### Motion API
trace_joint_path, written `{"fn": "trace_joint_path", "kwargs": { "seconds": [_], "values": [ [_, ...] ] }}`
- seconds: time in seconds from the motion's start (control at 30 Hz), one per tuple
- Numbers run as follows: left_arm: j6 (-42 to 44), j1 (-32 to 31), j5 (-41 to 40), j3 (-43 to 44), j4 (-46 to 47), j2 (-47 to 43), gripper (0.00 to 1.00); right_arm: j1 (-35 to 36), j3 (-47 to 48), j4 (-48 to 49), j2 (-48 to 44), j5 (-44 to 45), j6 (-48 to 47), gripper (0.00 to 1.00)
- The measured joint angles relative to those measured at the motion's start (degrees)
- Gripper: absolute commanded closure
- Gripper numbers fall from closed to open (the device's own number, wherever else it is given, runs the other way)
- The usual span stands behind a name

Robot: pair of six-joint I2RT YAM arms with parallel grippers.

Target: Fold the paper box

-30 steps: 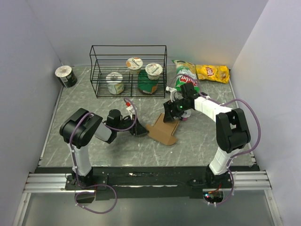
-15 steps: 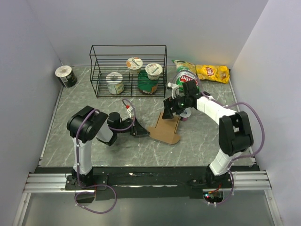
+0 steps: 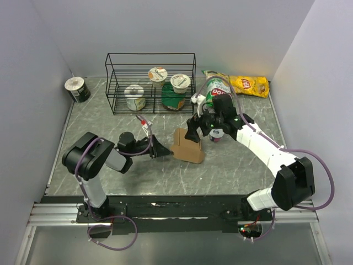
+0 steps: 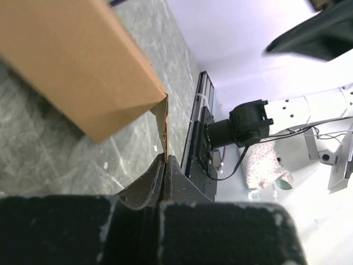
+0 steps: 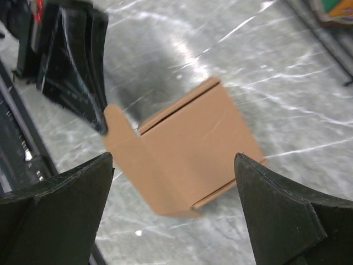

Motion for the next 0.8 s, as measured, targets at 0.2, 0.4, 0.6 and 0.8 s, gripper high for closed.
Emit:
{"fn": "trace_joint_path", "kwargs": {
  "seconds": [0.2,0.4,0.6,0.8],
  "values": [
    [2.84,0.24,-0.46,-2.47,-0.02,-6.93,0.99,4.11,-0.85,-1.66,-0.63,1.27,-0.85,0.01],
    [7.1,0.26,-1.92,-3.76,-2.58,-16.41,0.99,9.6,-5.31,-1.09,-2.95,3.8,-3.72,0.0],
    [12.72,0.24,-6.38,-3.74,-18.29,-30.42,0.99,15.41,-7.34,0.83,-4.37,9.51,-6.32,0.0],
    [15.74,0.24,-10.43,-3.72,-30.27,-37.86,0.99,19.56,-10.03,4.74,-8.41,16.83,-7.96,0.0]
  ]
}}
